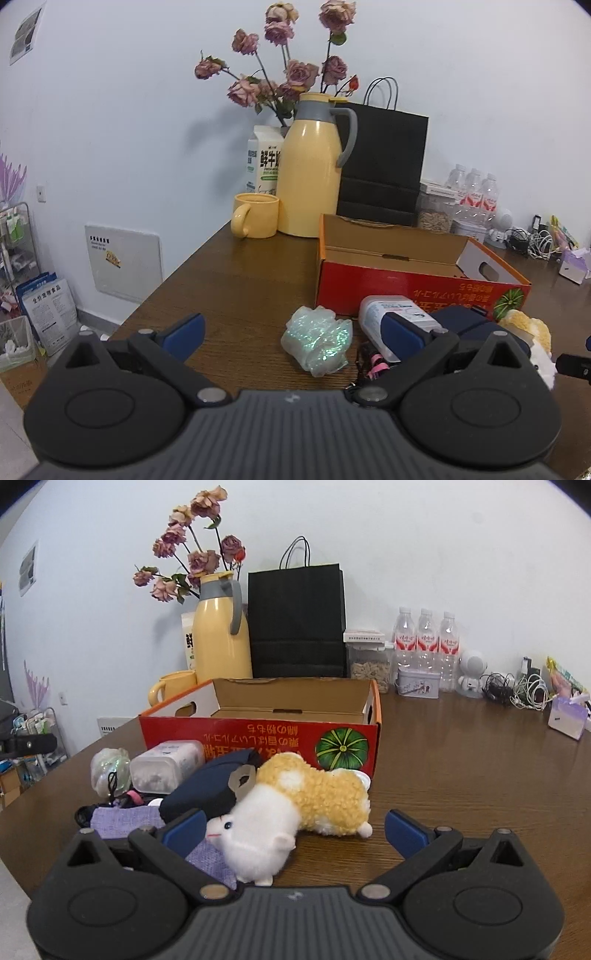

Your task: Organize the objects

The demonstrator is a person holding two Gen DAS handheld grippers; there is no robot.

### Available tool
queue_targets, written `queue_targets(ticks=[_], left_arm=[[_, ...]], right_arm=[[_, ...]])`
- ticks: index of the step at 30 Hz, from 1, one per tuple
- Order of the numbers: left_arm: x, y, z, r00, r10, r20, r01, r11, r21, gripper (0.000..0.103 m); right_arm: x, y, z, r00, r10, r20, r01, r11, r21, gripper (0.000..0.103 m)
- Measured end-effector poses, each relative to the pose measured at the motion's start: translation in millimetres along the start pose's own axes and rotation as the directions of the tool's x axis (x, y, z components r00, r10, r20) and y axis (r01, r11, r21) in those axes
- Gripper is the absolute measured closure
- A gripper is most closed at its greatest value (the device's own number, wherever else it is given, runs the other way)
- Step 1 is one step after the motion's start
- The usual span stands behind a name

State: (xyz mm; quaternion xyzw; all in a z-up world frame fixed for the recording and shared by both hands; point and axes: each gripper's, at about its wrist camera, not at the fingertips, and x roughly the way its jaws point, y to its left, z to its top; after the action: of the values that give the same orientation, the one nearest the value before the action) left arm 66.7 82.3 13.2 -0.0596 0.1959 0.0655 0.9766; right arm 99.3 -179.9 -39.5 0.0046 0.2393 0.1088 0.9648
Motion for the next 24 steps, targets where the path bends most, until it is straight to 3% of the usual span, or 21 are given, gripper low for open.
queue_targets(ticks=[3, 9, 11, 14, 20, 24], left_arm=[[2, 2, 0, 1.000, 0.002, 0.000, -0.002, 1.000, -0.010, 0.000], [6, 10, -4, 1.000, 0.009, -0.012, -0.009, 1.000, -0.024, 0.000], [7, 13, -5, 1.000, 0.010, -0.015, -0.011, 1.000, -0.028, 0.000], [10, 17, -6, 1.000, 0.013, -0.023, -0.014, 0.999, -0.029, 0.000], [17, 20, -8, 0.999, 0.011, -0.036, -0.012, 0.999, -0.035, 0.000], [22, 19, -9, 0.999, 0.007, -0.043, -0.008, 0.999, -0.033, 0.000]], right_arm=[[5, 4, 6, 1.000, 0.024, 0.012, -0.024, 1.000, -0.006, 0.004], [26, 18, 23, 0.996, 0.092, 0.003, -0.092, 0.996, -0.012, 0.042], [35, 21, 28, 0.994, 0.106, -0.012, -0.106, 0.994, -0.003, 0.059], [47, 21, 30, 0.991, 0.126, -0.036, -0.125, 0.992, 0.028, 0.074], [53, 22, 30, 0.988, 0.145, -0.044, -0.143, 0.988, 0.057, 0.097], [53, 18, 28, 0.988, 0.146, -0.039, -0.143, 0.987, 0.076, 0.100]])
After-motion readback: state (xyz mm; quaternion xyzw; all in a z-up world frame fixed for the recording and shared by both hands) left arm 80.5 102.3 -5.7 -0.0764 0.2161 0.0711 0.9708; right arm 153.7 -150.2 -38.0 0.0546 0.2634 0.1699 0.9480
